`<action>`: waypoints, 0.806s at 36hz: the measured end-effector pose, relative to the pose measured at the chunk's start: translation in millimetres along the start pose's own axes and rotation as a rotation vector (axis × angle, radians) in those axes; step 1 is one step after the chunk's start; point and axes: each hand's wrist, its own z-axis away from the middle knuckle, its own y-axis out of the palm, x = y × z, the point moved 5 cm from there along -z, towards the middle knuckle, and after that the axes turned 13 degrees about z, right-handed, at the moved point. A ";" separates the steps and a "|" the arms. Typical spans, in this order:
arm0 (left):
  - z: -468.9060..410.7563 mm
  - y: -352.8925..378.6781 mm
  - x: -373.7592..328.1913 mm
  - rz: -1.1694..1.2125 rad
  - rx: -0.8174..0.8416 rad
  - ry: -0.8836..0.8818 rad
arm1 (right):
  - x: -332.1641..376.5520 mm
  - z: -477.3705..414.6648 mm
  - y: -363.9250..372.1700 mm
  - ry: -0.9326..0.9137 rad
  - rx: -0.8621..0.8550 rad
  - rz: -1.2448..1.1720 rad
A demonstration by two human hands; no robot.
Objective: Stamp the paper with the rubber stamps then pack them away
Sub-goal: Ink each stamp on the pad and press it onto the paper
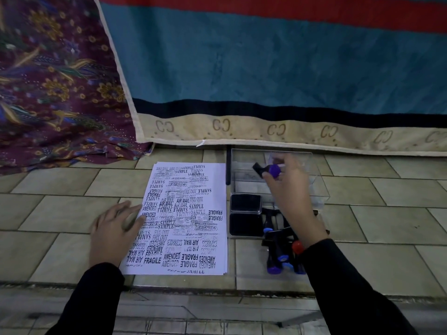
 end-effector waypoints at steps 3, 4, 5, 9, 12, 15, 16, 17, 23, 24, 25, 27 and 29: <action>0.5 -0.3 -0.6 0.006 -0.004 0.001 | 5.8 18.4 -1.9 -0.053 0.059 -0.083; 0.3 -0.5 -0.6 0.004 -0.004 0.001 | 7.3 24.9 -2.2 -0.080 0.075 -0.093; 0.3 -0.5 -0.5 0.001 -0.004 0.002 | 8.7 31.5 -2.1 -0.114 0.090 -0.086; 0.1 -0.4 0.0 -0.010 0.002 -0.003 | 10.6 54.9 5.4 -0.204 0.156 -0.014; 0.2 -0.1 -0.3 -0.005 0.006 -0.005 | 9.4 64.4 13.7 -0.242 0.203 0.025; 0.4 -0.4 -1.4 -0.004 0.004 -0.005 | 8.8 69.5 19.9 -0.292 0.221 0.045; 0.5 -0.6 -1.7 -0.004 0.004 -0.004 | 8.8 70.5 21.6 -0.307 0.222 0.045; 0.7 -0.8 -2.2 -0.003 0.003 -0.004 | 8.8 71.5 23.0 -0.319 0.222 0.047; 1.3 -2.7 -6.0 0.004 0.000 0.004 | 8.1 74.9 30.6 -0.338 0.231 0.077; 1.4 -2.7 -6.1 0.003 0.003 0.003 | 8.8 75.8 31.8 -0.344 0.231 0.087; 1.3 -2.7 -6.2 0.002 0.003 0.003 | 10.1 76.8 32.9 -0.353 0.228 0.097; 1.1 -2.9 -6.1 0.000 0.002 0.002 | 14.1 78.9 34.7 -0.367 0.212 0.121; 1.0 -2.8 -6.3 -0.003 0.003 0.000 | 18.2 80.3 35.9 -0.377 0.186 0.151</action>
